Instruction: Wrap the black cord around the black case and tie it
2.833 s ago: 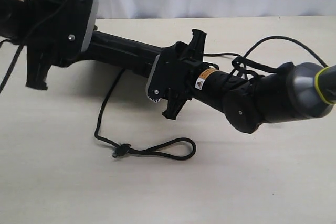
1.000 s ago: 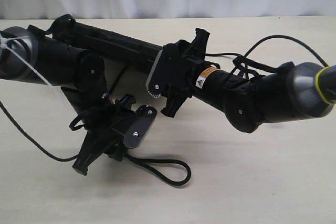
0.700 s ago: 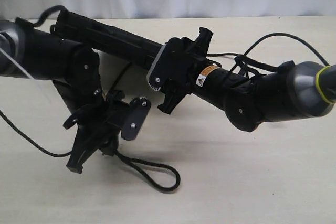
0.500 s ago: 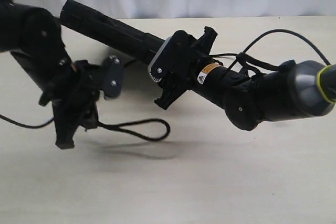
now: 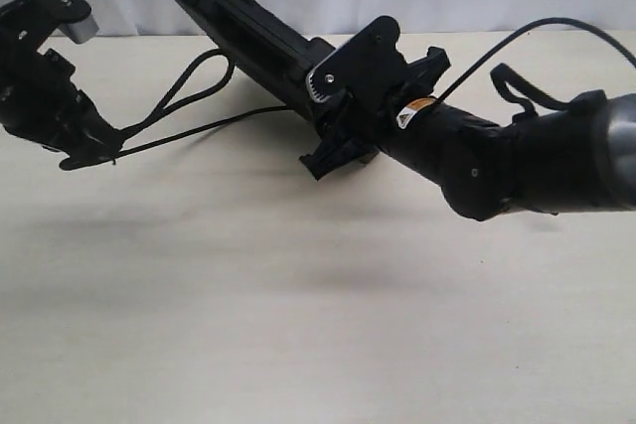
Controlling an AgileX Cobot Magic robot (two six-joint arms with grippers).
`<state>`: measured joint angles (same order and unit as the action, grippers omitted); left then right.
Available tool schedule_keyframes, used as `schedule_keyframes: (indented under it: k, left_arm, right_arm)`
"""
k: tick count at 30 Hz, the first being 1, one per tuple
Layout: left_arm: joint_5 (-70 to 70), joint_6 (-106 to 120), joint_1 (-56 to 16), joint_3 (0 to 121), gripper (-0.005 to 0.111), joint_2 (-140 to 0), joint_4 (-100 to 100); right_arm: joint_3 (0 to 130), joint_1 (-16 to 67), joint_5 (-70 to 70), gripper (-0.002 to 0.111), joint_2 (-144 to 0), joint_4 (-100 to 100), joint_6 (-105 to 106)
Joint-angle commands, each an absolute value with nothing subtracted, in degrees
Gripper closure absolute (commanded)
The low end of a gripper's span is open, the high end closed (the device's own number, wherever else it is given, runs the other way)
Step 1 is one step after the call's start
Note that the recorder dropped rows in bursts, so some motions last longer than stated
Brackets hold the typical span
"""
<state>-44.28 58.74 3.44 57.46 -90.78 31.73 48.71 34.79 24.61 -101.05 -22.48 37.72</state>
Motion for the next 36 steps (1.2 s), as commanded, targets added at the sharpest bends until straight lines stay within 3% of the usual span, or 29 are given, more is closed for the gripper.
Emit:
schedule_keyframes:
  k: [1, 29, 32, 36]
  left_arm:
    - [-42.1, 58.7, 3.7, 57.4, 0.107, -90.4, 33.7]
    - [-38.1, 61.8, 0.3, 57.4, 0.107, -92.0, 44.5]
    - [-38.1, 63.2, 0.3, 57.4, 0.107, -93.5, 45.0]
    - [-38.1, 67.8, 0.3, 57.4, 0.107, -94.0, 49.3]
  right_arm:
    - [48.0, 34.7, 14.3, 0.104, -99.8, -27.0, 33.4]
    - [48.0, 43.6, 14.7, 0.103, -102.5, -30.6, 37.3]
    - [48.0, 43.9, 14.4, 0.095, -102.5, -30.6, 37.3]
    - [48.0, 43.9, 13.3, 0.068, -102.5, -30.6, 37.3]
